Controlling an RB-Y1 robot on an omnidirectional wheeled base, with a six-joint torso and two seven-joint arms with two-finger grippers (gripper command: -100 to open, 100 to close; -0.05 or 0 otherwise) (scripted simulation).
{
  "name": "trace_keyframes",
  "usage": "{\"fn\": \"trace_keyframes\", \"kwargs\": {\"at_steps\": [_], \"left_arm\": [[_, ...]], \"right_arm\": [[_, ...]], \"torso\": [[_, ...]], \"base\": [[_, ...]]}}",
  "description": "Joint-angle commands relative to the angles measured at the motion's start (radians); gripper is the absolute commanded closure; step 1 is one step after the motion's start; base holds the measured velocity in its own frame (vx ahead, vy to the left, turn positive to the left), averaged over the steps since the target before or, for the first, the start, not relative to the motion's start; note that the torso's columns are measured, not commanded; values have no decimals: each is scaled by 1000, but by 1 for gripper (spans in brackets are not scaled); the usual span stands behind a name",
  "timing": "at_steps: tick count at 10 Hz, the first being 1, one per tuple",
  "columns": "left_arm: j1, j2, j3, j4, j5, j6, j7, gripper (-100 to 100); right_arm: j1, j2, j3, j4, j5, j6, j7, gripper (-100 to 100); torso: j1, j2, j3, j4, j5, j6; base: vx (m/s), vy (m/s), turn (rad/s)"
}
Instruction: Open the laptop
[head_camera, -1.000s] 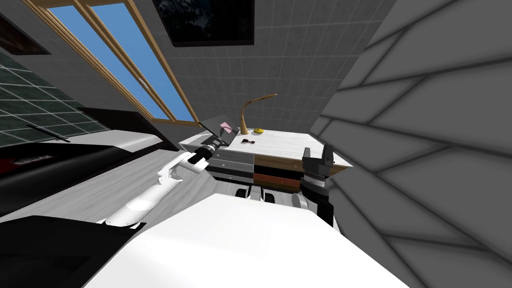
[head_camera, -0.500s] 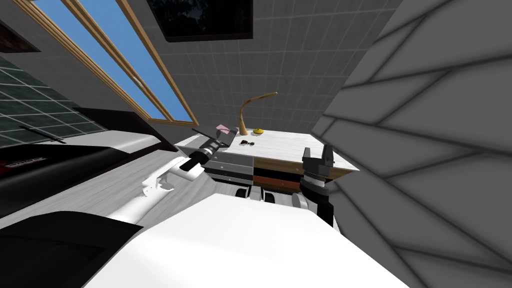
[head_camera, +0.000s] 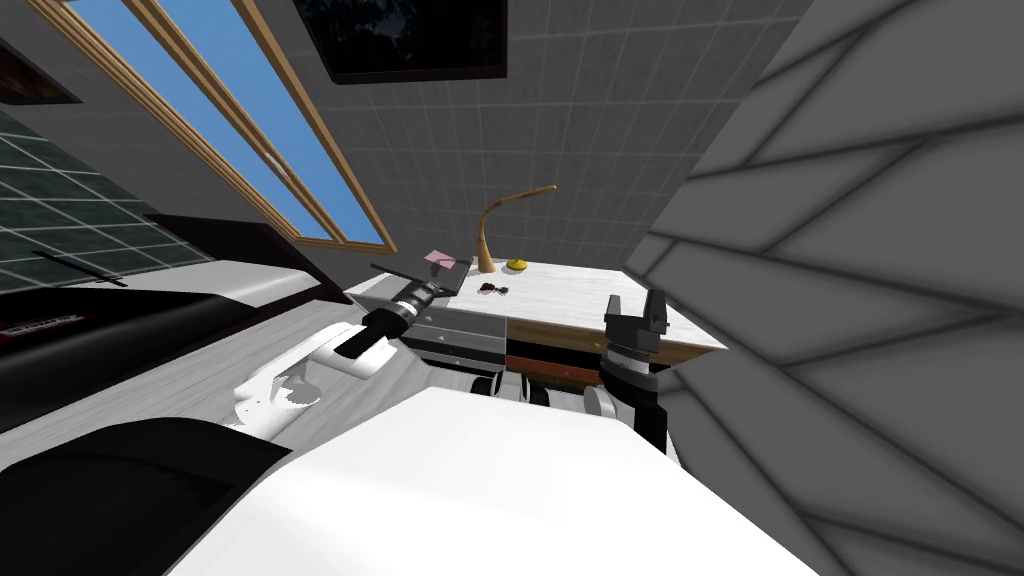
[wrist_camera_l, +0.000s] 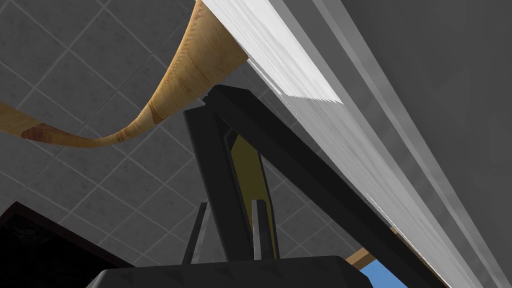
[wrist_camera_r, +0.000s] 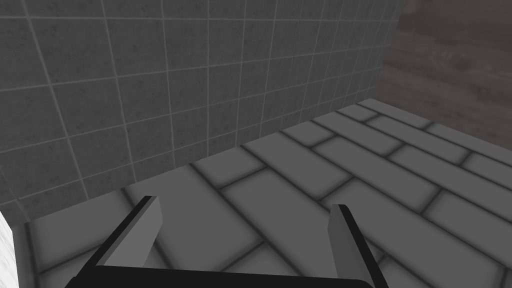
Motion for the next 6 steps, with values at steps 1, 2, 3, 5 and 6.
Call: {"fn": "trace_keyframes", "kwargs": {"at_steps": [1,2,3,5,6], "left_arm": [[79,1,17,-74,-12,-2,10,100],[67,0,18,-59,-10,-2,11,100],[67,-20,15,-77,19,5,46,100],[64,-39,13,-92,49,11,80,100],[62,-49,12,-100,63,15,97,100]], "right_arm": [[0,0,0,0,0,0,0,0],[0,0,0,0,0,0,0,0],[0,0,0,0,0,0,0,0],[0,0,0,0,0,0,0,0],[0,0,0,0,0,0,0,0]], "torso": [[0,-1,-1,-1,1,1],[0,0,0,-1,1,1],[1,2,1,0,1,1],[5,0,1,-1,3,0],[5,-1,0,-3,4,1]], "base": [[53,-1,5],[17,0,1],[29,23,15],[38,64,-8],[7,56,-19]]}}
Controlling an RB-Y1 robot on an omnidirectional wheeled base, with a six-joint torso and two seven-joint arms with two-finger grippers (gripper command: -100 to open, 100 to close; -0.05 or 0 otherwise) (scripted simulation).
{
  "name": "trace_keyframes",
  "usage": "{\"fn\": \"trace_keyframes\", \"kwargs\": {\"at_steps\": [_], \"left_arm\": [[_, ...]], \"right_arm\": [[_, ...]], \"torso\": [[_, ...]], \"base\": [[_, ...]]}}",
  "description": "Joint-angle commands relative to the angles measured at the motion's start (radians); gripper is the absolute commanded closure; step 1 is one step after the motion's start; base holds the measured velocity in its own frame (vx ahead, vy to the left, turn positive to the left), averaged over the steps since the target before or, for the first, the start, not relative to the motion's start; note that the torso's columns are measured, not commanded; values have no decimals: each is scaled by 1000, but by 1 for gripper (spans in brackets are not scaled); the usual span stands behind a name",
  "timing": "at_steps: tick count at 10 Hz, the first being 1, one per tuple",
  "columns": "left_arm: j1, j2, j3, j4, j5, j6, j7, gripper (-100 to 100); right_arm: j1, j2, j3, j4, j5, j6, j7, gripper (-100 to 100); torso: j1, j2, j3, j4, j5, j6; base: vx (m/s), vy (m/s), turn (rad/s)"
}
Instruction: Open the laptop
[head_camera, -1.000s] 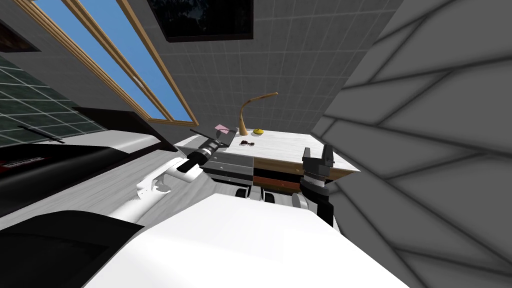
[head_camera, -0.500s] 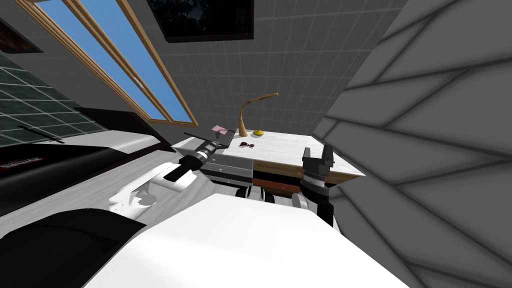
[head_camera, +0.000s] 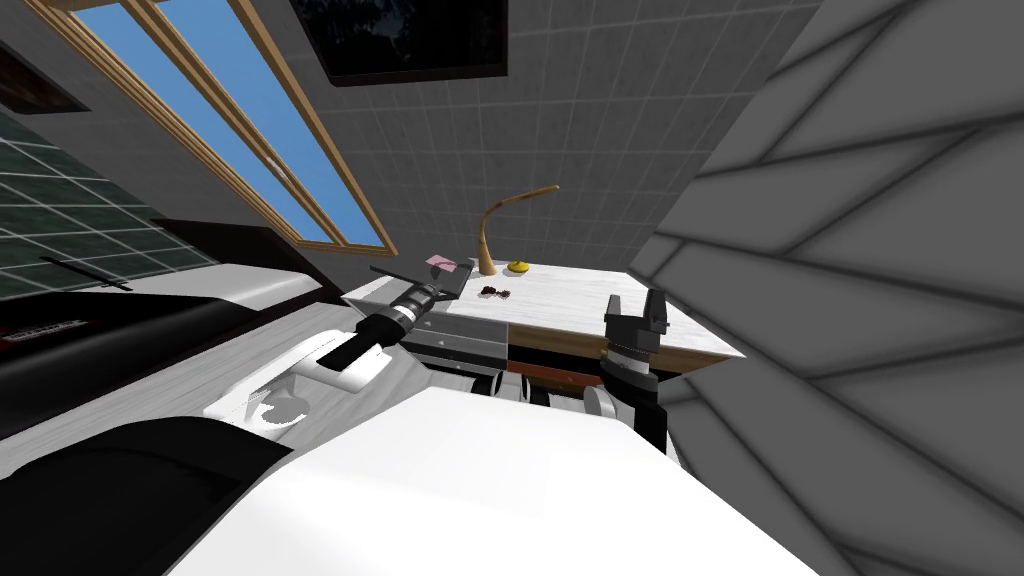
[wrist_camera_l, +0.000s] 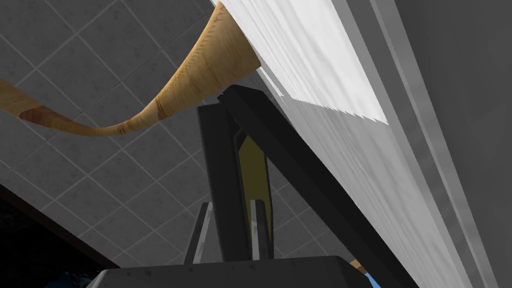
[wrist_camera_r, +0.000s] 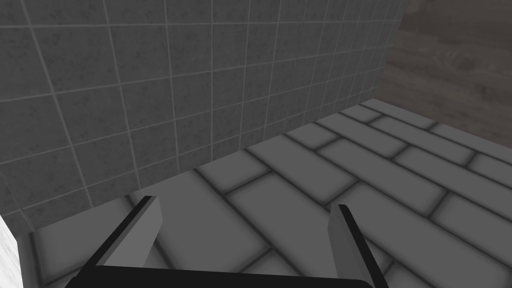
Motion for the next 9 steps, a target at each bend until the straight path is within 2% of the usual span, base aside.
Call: {"fn": "trace_keyframes", "kwargs": {"at_steps": [1,5,6,7,9], "left_arm": [[-5,-26,-3,-20,38,10,47,100],[-12,-64,-7,-51,97,23,115,100],[-12,-56,-5,-45,89,26,102,100],[-20,-86,-12,-37,118,20,136,100],[-29,-117,-18,-27,144,14,166,100]], "right_arm": [[0,0,0,0,0,0,0,0],[0,0,0,0,0,0,0,0],[0,0,0,0,0,0,0,0],[0,0,0,0,0,0,0,0],[0,0,0,0,0,0,0,0]], "torso": [[0,-1,0,0,0,-1],[-4,0,0,1,-2,0],[-4,1,0,1,-1,0],[-4,0,0,1,-1,0],[1,-1,-1,0,0,-1]], "base": [[4,46,-10],[7,40,-26],[1,16,-9],[1,31,1],[-1,67,6]]}}
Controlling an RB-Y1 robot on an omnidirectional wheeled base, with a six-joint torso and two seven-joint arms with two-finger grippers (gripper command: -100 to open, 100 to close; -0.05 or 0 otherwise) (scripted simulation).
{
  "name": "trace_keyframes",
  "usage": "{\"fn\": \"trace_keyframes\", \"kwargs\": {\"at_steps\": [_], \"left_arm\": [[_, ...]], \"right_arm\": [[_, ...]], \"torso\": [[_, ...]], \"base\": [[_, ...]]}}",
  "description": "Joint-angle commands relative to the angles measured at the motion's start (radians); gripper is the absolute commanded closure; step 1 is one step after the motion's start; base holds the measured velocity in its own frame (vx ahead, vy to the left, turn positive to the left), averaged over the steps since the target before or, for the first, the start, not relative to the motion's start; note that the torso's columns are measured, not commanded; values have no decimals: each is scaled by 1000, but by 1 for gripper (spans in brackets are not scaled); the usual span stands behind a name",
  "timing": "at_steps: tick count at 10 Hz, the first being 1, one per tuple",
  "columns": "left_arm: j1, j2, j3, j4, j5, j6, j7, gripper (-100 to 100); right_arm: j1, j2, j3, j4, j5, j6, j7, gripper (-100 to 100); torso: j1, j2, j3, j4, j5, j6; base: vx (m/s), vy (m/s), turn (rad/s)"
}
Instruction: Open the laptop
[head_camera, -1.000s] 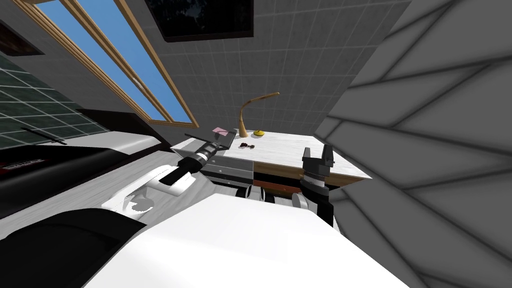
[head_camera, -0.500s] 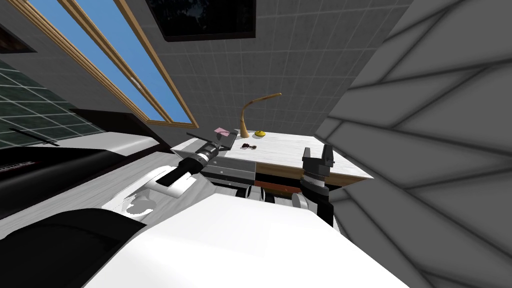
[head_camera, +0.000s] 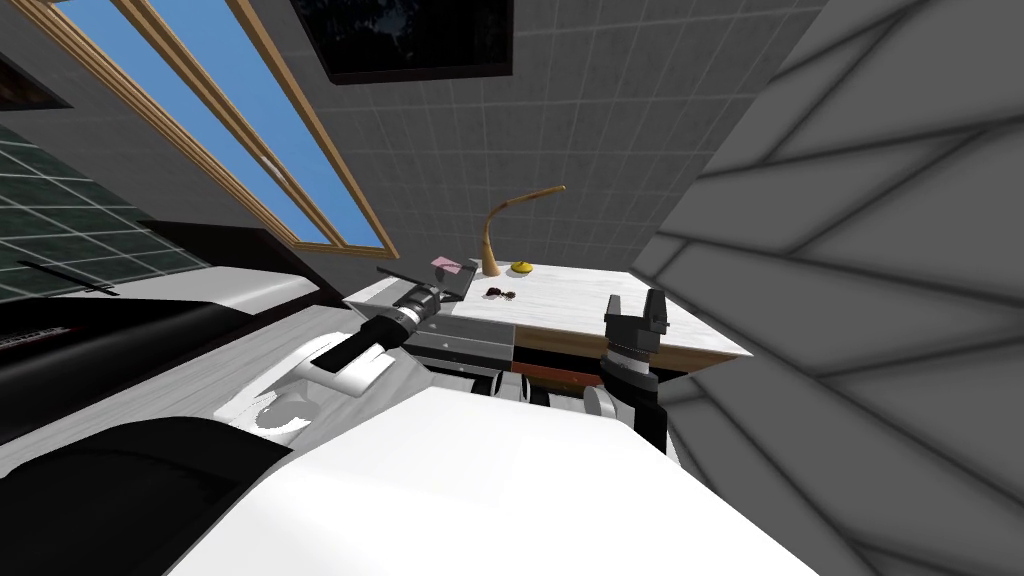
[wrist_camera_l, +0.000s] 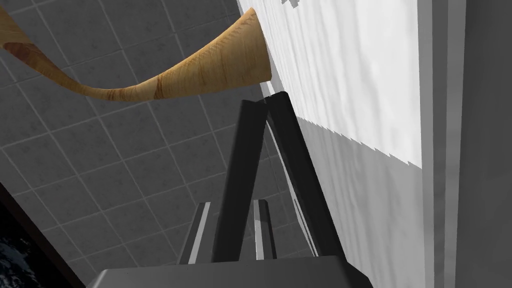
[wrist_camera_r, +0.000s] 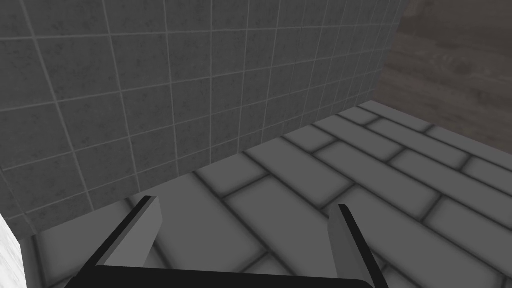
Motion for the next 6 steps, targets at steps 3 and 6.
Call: {"fn": "trace_keyframes", "kwargs": {"at_steps": [3,6], "left_arm": [[-20,-1,29,4,62,16,88,-100],[-30,68,87,-9,95,54,149,-100]], "right_arm": [[0,0,0,0,0,0,0,0],[0,0,0,0,0,0,0,0]], "torso": [[-3,-1,-1,-1,0,1],[-5,-1,-1,0,-2,0]], "base": [[-2,36,-16],[-21,-30,-27]]}}
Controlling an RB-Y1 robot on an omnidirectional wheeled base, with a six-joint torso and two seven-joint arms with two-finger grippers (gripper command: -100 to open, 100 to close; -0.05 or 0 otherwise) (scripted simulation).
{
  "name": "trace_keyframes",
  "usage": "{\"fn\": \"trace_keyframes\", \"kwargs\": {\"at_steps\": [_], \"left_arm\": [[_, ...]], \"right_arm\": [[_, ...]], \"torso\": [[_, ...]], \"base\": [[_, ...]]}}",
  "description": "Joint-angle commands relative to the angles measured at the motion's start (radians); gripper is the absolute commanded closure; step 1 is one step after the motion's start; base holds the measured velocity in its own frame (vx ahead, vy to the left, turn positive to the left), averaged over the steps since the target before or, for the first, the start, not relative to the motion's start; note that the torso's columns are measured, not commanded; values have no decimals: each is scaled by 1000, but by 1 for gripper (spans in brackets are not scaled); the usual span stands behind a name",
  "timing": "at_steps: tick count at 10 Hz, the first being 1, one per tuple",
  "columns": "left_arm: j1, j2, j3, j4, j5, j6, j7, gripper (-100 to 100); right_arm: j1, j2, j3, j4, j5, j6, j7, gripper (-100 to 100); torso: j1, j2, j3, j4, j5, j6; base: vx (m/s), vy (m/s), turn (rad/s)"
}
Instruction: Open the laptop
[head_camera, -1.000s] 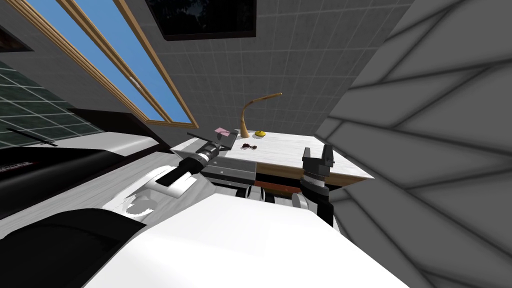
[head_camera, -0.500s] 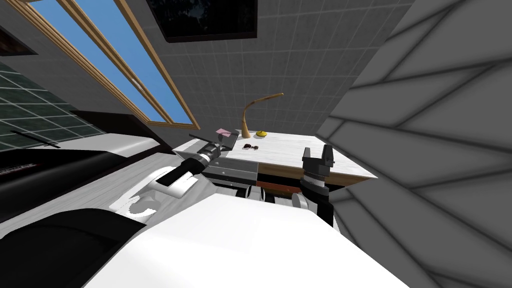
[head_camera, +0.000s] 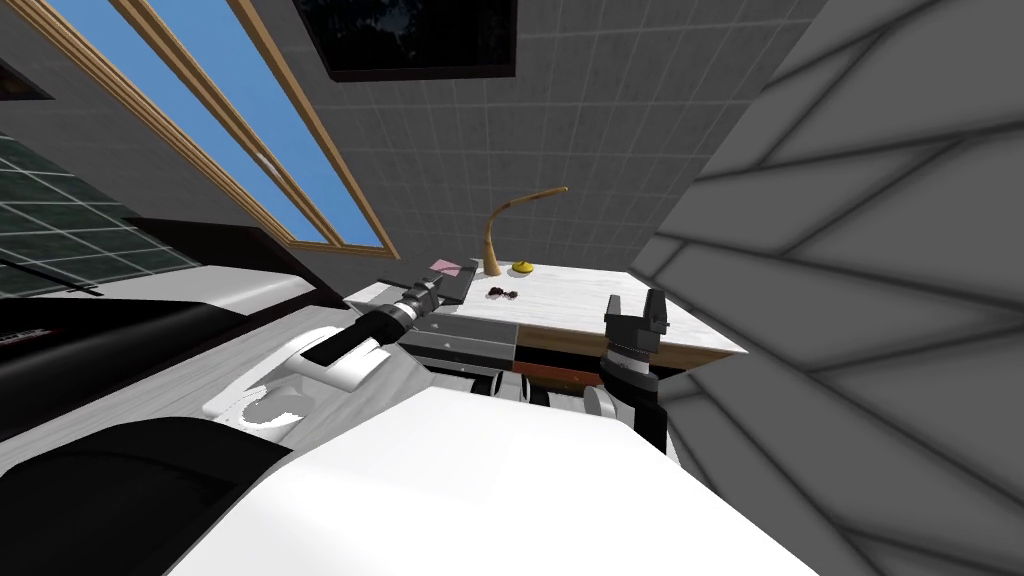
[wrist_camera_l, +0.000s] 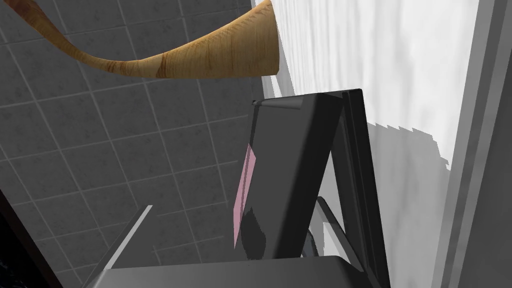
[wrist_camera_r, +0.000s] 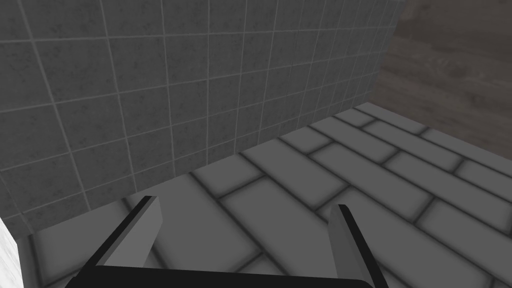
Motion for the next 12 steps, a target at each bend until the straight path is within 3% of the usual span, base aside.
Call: {"fn": "trace_keyframes", "kwargs": {"at_steps": [1,5,6,7,12], "left_arm": [[-12,62,52,-11,30,36,57,-100],[-26,154,130,-28,74,86,138,-100],[-21,143,120,-26,71,81,125,-100],[-20,145,122,-27,73,84,129,0],[-15,144,117,-23,74,88,129,0]], "right_arm": [[0,0,0,0,0,0,0,0],[0,0,0,0,0,0,0,0],[0,0,0,0,0,0,0,0],[0,0,0,0,0,0,0,0],[0,0,0,0,0,0,0,0]], "torso": [[0,2,1,2,-1,0],[-1,4,3,2,-1,0],[-1,4,3,2,-1,-1],[0,3,2,2,0,-1],[-1,4,2,2,-1,0]], "base": [[-13,-18,-31],[-12,-17,-26],[-7,-8,-4],[0,0,0],[0,0,0]]}}
